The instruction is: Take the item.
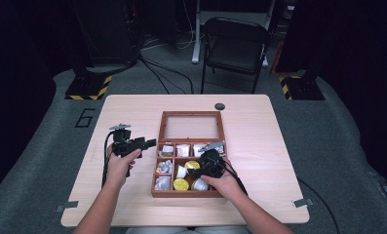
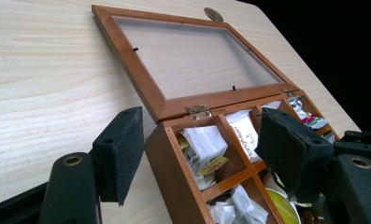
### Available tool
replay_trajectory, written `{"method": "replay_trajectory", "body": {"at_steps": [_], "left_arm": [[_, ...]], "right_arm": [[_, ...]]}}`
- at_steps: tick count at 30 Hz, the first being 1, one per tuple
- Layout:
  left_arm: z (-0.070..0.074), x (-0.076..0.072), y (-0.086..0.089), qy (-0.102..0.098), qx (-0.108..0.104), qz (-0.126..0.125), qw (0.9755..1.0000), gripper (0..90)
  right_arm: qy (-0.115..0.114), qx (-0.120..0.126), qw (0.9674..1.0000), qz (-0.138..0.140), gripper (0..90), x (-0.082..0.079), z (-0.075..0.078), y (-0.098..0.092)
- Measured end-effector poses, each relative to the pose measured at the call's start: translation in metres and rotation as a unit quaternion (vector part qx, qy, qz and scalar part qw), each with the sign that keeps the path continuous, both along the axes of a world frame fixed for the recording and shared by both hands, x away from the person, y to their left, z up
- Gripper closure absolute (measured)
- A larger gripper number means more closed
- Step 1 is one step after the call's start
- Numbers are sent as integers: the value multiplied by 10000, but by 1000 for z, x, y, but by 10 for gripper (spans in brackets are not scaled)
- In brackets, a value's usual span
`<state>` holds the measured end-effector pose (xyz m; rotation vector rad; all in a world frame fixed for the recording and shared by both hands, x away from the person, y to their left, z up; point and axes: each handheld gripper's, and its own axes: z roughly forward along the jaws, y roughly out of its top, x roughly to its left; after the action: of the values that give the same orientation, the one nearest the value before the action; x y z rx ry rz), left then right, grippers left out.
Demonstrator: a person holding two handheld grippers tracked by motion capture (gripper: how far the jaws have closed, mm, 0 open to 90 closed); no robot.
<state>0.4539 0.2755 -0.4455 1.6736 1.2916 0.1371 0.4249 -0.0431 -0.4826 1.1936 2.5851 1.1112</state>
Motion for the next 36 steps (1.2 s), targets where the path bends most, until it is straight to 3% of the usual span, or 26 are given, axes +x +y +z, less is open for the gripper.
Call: {"method": "replay_trajectory", "body": {"at_steps": [13,22,36], "left_arm": [[0,-6,6,27,-123,158,9998,317],[0,-6,6,9,-120,151,9998,317],[-1,-4,6,20,-124,163,9998,317]], "right_arm": [[181,-115,9997,140,352,6,-2,9],[183,-270,9993,173,352,8,-4,13],[201,-293,9991,246,373,9,-5,13]]}}
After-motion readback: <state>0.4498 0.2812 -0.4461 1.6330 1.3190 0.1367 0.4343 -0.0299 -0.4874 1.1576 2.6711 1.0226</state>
